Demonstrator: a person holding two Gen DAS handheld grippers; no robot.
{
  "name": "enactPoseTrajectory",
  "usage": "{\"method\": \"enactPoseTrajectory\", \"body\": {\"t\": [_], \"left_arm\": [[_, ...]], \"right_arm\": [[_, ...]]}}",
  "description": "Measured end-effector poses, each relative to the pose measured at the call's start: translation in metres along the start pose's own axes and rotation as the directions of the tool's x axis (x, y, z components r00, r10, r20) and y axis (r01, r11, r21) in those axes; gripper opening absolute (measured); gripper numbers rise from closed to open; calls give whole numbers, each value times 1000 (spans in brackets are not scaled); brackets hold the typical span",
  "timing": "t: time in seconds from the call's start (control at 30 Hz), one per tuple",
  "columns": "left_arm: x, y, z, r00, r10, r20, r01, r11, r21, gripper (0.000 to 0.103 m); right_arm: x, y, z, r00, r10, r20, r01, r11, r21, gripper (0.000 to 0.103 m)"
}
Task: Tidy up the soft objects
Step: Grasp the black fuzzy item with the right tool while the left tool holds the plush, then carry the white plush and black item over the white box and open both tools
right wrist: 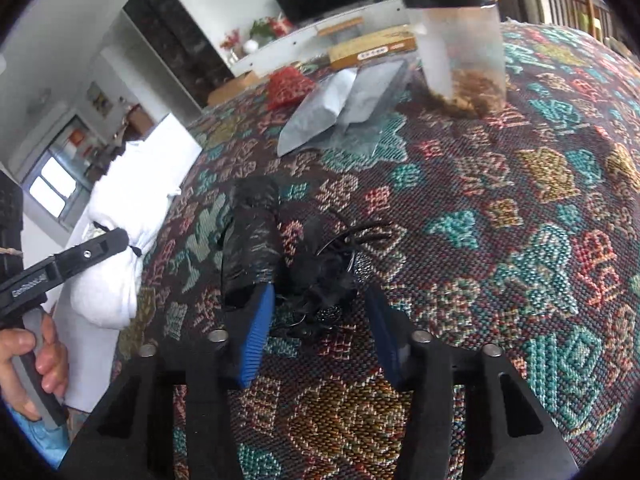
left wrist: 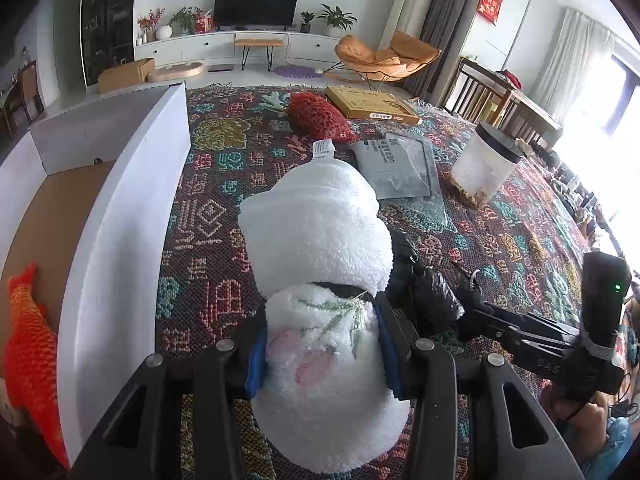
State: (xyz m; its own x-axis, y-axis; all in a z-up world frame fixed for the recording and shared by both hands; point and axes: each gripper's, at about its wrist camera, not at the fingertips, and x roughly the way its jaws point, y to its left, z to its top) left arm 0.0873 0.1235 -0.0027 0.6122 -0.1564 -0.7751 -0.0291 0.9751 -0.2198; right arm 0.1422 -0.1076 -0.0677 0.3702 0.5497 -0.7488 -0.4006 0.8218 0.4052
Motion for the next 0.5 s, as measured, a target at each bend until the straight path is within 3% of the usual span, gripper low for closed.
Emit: {"method": "enactPoseTrajectory", "body": {"t": [0.27, 0.5], "left_arm": [[-6, -2, -6, 1000, -13, 0, 13, 1000, -8, 45], [-16, 2, -9, 999, -23, 23, 23, 1000, -9, 45]], "right_arm": [[4, -6, 22, 995, -80, -65, 77, 996, -47, 42], [-50, -92, 45, 975, -219, 44, 215, 974, 73, 46]]}}
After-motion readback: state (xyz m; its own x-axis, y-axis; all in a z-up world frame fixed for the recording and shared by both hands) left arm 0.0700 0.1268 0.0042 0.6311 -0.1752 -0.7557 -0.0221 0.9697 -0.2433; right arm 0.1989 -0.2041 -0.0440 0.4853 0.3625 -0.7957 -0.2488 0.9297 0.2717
